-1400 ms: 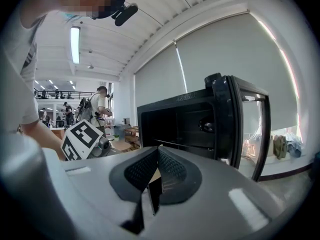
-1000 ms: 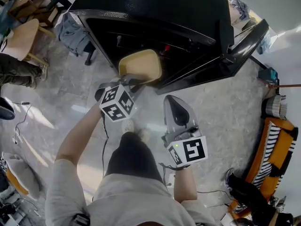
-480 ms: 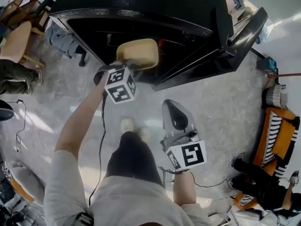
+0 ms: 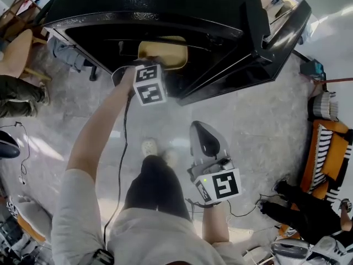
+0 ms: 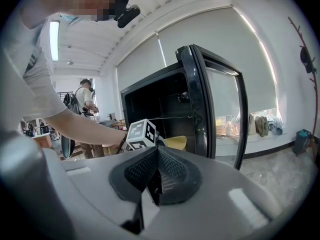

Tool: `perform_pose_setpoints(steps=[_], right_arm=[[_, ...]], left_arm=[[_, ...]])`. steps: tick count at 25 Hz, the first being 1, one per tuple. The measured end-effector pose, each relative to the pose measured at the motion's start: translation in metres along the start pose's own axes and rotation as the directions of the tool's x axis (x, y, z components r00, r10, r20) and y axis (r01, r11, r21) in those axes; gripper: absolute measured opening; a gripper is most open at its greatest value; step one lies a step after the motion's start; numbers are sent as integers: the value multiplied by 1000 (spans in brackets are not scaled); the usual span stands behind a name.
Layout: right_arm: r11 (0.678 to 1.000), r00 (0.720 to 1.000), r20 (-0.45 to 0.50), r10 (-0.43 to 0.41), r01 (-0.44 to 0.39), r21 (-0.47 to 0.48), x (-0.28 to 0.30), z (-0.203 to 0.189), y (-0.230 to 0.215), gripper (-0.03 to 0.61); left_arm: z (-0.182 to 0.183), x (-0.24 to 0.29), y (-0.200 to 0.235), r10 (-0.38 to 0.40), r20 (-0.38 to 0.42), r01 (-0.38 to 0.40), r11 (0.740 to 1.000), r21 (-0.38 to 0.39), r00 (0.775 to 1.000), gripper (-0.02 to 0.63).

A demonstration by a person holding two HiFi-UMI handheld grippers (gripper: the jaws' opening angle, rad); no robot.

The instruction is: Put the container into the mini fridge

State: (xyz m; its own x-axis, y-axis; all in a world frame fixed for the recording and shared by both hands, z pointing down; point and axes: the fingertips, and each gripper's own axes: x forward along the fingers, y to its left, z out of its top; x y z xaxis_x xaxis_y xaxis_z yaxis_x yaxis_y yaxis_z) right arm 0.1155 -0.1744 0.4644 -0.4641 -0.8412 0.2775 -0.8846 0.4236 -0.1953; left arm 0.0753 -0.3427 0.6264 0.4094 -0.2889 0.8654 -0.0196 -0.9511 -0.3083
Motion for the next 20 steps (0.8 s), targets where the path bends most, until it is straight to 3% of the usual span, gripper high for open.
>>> perform_pose_setpoints(steps=[14,20], right_arm=[[998,999,-16,-51,52,38,-4,-10,-17,0],[997,998,-18,-64,64,45,-2,-10,-21,2]], left_arm=[[0,34,37,-10,-110,16,999,49,994,9],[1,39,47,8,-105,-3,999,50,994,18]])
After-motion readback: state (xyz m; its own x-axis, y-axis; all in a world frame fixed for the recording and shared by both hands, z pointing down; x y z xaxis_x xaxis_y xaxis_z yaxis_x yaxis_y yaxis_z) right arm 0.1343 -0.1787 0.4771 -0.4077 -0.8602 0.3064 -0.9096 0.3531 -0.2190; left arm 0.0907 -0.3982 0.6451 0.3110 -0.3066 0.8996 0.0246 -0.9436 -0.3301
